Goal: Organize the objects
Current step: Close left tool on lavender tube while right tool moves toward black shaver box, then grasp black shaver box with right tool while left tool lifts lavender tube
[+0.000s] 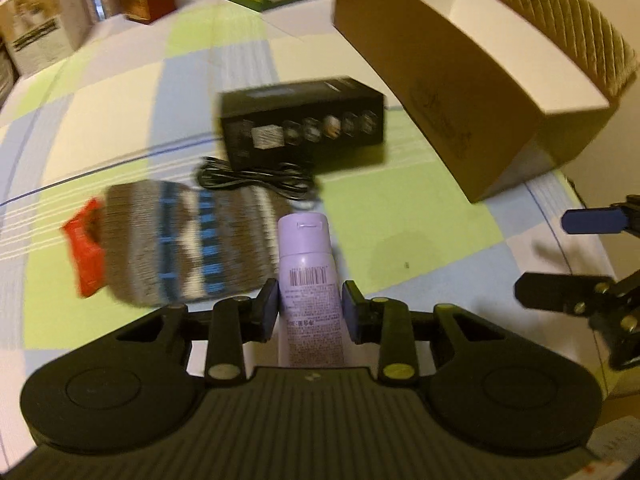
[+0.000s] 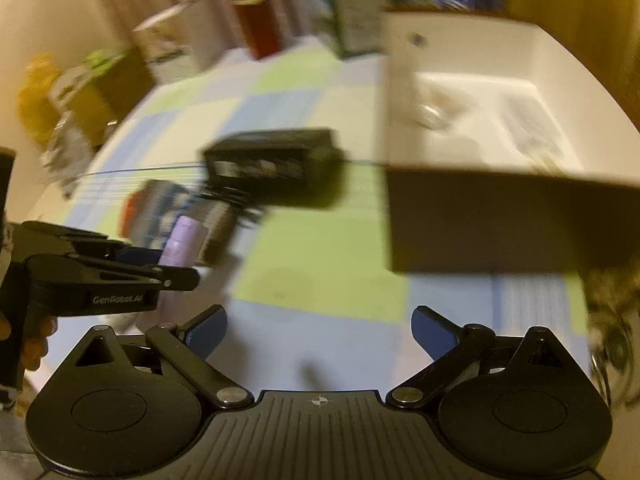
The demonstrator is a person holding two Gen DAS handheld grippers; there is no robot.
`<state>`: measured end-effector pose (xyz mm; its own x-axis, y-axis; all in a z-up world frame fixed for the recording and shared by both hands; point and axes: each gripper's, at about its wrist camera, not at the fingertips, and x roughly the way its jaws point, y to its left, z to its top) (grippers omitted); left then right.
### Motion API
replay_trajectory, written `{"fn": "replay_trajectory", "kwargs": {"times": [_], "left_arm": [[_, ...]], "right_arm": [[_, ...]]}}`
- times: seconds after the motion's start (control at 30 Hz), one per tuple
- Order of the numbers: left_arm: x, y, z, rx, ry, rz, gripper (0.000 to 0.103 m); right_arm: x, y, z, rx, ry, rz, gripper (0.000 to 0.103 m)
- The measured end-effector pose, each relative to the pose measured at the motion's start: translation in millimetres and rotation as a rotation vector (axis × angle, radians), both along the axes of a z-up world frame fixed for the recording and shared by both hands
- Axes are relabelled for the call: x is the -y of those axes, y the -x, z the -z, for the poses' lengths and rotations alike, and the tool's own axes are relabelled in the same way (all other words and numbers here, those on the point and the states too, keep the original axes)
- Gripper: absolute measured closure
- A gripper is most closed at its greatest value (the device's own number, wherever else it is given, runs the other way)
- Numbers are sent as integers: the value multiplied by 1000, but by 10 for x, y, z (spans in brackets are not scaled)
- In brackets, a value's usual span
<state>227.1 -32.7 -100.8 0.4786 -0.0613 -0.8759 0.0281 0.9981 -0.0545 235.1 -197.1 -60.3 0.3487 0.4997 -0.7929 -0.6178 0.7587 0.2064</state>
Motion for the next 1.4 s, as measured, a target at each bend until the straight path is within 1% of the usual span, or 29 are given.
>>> {"fn": "replay_trajectory", "kwargs": {"times": [0.07,0.17,0.2,0.23,0.27,0.4,0.43,0.5,0.57,0.67,0.73,0.87,0.9,0.93,0.97,1.0,1.07,1.13,1.17,1.23,1.3,1.37,1.4], "left_arm": [[-139,82,-91,15,4,-35,75],[-346,207,-218,37,1,-95,75],[-422,243,-257,44,1,-118,75],[-492,270,-295,52,3,-137,75],[-561,300,-330,58,3,-157,75],[-804,390,-452,89,2,-232,75],[-866,403,-475,95,2,-249,75],[-958,423,-503,104,5,-276,75],[-1045,432,-508,105,6,-298,75],[-1148,432,-484,100,8,-328,75],[-1206,452,-464,97,11,-345,75],[-1292,465,-440,88,12,-369,75],[-1306,464,-431,86,13,-374,75],[-1323,472,-427,84,12,-379,75],[-1337,474,-419,81,12,-382,75],[-1351,476,-410,78,11,-385,75],[-1369,479,-396,73,11,-389,75],[-1376,478,-380,68,11,-391,75],[-1378,473,-374,67,11,-390,75],[-1379,458,-372,66,13,-385,75],[-1381,439,-369,66,14,-379,75],[-1365,418,-368,67,17,-371,75],[-1359,407,-365,67,18,-367,75]], "right_arm": [[-149,35,-70,52,-2,-61,7],[-376,76,-150,159,20,-154,8],[-453,84,-169,208,42,-188,10],[-521,94,-172,253,65,-217,15],[-592,92,-174,299,93,-252,21],[-843,64,-81,496,237,-402,28],[-918,50,-32,539,287,-446,31],[-1056,20,105,608,389,-537,33],[-1186,-3,269,643,487,-624,34],[-1321,-97,526,652,603,-701,34],[-1426,-166,690,656,682,-718,34],[-1502,-268,892,678,748,-737,35],[-1519,-301,927,678,750,-736,35],[-1532,-333,955,679,748,-727,38],[-1543,-359,962,678,736,-723,46],[-1551,-389,968,682,729,-709,49],[-1552,-422,908,676,703,-697,51],[-1528,-466,768,625,630,-659,52],[-1515,-507,679,582,589,-628,54],[-1458,-621,479,461,487,-538,56],[-1352,-781,286,305,377,-429,59],[-1233,-879,164,172,296,-345,62],[-1187,-899,131,130,275,-318,62]]}}
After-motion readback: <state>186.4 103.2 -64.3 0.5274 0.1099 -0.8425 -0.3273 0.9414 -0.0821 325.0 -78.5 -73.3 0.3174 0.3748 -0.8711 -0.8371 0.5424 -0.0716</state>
